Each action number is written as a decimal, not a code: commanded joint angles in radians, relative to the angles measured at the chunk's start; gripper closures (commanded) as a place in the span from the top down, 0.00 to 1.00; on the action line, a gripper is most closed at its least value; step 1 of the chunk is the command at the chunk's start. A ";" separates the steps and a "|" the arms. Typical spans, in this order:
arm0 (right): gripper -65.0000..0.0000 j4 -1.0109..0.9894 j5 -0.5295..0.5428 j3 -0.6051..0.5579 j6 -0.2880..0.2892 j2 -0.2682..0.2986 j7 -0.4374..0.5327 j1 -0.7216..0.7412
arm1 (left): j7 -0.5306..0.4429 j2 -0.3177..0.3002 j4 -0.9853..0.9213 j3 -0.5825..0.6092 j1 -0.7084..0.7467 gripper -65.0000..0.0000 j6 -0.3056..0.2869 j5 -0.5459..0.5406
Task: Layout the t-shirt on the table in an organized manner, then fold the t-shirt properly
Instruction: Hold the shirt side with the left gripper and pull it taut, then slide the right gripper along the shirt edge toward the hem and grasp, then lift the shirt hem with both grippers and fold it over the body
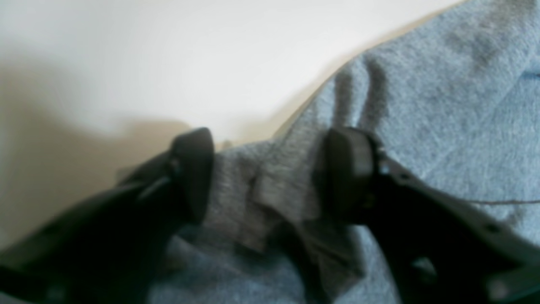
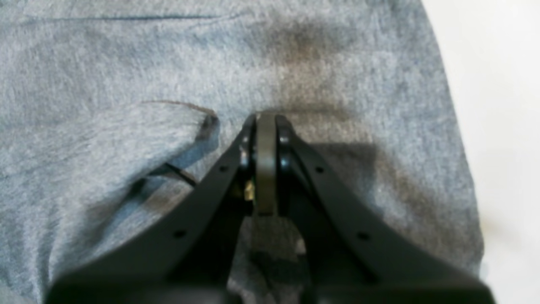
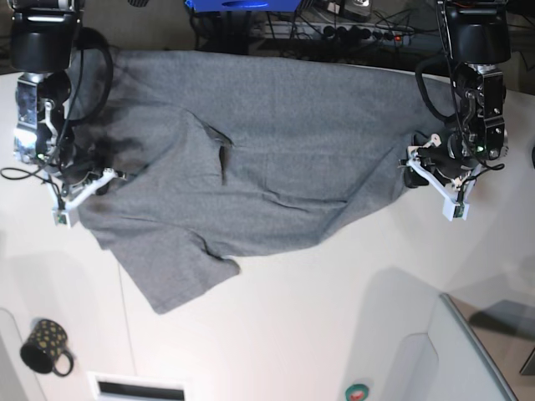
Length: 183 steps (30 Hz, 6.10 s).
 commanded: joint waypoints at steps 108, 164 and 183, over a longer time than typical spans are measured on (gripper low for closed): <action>0.48 -0.548 0.000 -0.156 0.124 0.074 0.227 0.417 | -0.027 -0.032 -0.001 0.068 -0.192 0.00 -0.002 0.238; 0.00 -0.408 -0.001 -0.166 0.132 0.082 0.242 0.411 | -0.038 -0.043 -0.007 0.068 -0.312 0.00 -0.002 0.238; 0.00 -0.408 -0.001 -0.165 0.132 0.082 0.284 0.400 | -0.150 -0.040 -0.015 0.069 -0.341 0.00 -0.002 0.238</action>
